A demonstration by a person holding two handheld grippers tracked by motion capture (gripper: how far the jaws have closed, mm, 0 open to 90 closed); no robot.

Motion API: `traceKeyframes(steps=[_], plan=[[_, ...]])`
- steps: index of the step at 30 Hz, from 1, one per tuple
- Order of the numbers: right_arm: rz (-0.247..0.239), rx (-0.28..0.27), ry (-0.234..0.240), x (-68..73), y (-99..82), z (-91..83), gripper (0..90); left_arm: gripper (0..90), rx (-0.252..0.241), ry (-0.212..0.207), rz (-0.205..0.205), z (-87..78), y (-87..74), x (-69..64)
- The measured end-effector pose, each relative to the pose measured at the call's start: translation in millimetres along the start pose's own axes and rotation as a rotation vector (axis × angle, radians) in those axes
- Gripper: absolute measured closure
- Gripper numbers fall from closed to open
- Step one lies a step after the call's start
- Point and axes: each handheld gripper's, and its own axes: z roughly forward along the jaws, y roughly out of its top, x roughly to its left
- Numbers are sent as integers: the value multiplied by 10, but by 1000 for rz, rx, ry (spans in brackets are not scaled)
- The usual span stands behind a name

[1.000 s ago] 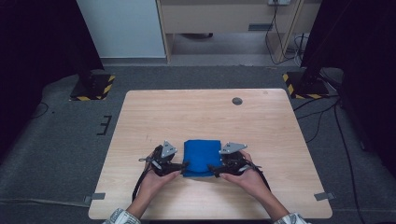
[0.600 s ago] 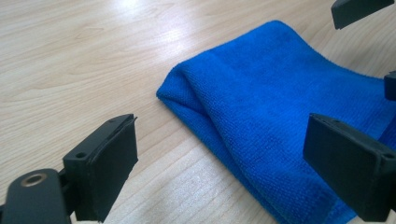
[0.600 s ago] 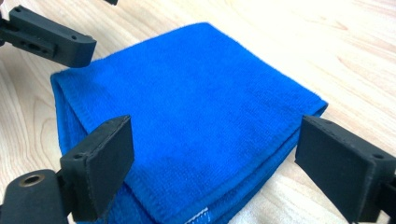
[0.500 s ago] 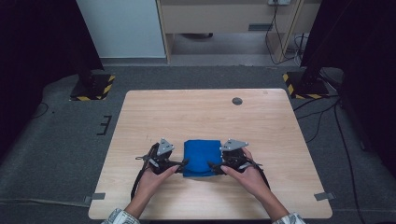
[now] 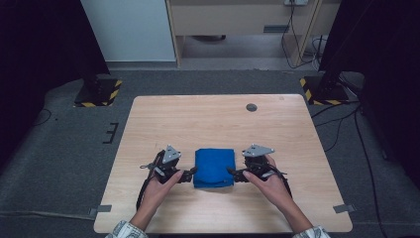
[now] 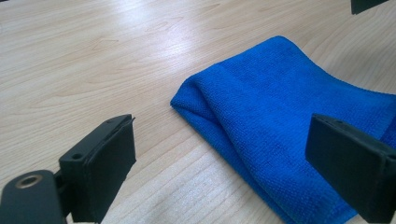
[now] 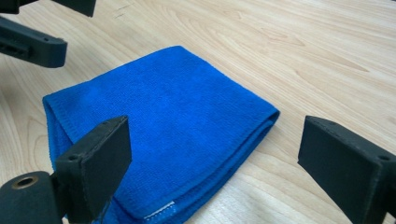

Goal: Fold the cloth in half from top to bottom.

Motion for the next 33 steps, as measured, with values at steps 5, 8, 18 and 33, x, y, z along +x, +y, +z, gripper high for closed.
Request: traceKeyframes(steps=[5,8,18,33], plan=[[7,-14,-6,-40,-3,-48,97,75,-6,5,-1,-27,-1,23],[26,-24,-2,-69,-11,-82,96,75,-12,-10,-17,-26,-4,34],[56,-46,-36,-213,-43,-202,99,75,-26,-15,-16,-76,21,143],[75,-35,-109,-447,-226,-400,96,75,-4,48,4,-249,-53,377]])
